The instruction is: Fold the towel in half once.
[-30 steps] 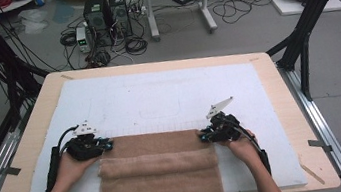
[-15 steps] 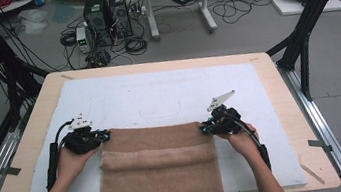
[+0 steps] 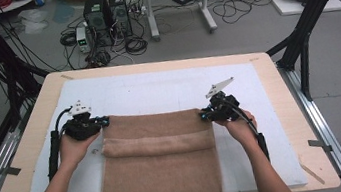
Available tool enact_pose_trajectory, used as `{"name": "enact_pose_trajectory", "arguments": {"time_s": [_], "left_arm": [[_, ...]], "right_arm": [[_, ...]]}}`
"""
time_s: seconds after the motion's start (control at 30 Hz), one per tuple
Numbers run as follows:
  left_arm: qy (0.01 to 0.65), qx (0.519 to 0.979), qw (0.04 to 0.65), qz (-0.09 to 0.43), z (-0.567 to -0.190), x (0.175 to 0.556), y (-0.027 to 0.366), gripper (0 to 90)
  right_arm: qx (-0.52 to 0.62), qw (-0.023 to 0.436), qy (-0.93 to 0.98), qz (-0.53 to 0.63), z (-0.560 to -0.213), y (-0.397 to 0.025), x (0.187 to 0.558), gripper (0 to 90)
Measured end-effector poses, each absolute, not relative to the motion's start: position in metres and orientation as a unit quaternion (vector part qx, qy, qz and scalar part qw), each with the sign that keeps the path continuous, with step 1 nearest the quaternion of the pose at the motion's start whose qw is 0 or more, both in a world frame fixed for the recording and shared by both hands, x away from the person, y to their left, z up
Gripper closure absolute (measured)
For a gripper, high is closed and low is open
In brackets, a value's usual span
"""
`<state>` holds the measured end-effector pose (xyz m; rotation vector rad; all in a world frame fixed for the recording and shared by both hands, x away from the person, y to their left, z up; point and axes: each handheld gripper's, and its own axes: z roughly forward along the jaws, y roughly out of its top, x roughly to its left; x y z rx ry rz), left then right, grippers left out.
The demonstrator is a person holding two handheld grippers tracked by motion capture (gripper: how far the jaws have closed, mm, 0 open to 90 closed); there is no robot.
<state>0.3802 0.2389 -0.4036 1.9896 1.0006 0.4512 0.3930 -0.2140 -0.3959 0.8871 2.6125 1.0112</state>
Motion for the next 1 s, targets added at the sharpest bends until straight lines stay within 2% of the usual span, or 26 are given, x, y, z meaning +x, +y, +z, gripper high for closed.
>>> {"name": "enact_pose_trajectory", "arguments": {"time_s": [0.47, 0.53, 0.57, 0.6, 0.7, 0.9, 1.0], "left_arm": [[0.398, 0.776, 0.426, 0.241, -0.329, 0.432, 0.223, 85.6], [0.4, 0.779, 0.42, 0.239, -0.331, 0.437, 0.218, 83.0], [0.401, 0.781, 0.416, 0.235, -0.333, 0.438, 0.217, 77.4], [0.402, 0.79, 0.404, 0.228, -0.338, 0.439, 0.216, 72.8], [0.404, 0.791, 0.401, 0.223, -0.35, 0.435, 0.219, 69.3], [0.412, 0.793, 0.4, 0.205, -0.373, 0.423, 0.226, 64.5], [0.406, 0.795, 0.407, 0.194, -0.381, 0.414, 0.227, 63.8]], "right_arm": [[0.32, 0.164, 0.863, 0.354, -0.325, -0.216, 0.436, 78.7], [0.329, 0.179, 0.86, 0.347, -0.325, -0.217, 0.441, 74.2], [0.341, 0.186, 0.856, 0.342, -0.328, -0.218, 0.443, 67.6], [0.346, 0.185, 0.855, 0.338, -0.33, -0.218, 0.445, 65.7], [0.35, 0.17, 0.86, 0.33, -0.345, -0.221, 0.445, 59.4], [0.352, 0.125, 0.875, 0.309, -0.366, -0.221, 0.436, 53.7], [0.333, 0.135, 0.875, 0.325, -0.367, -0.217, 0.425, 54.3]]}}
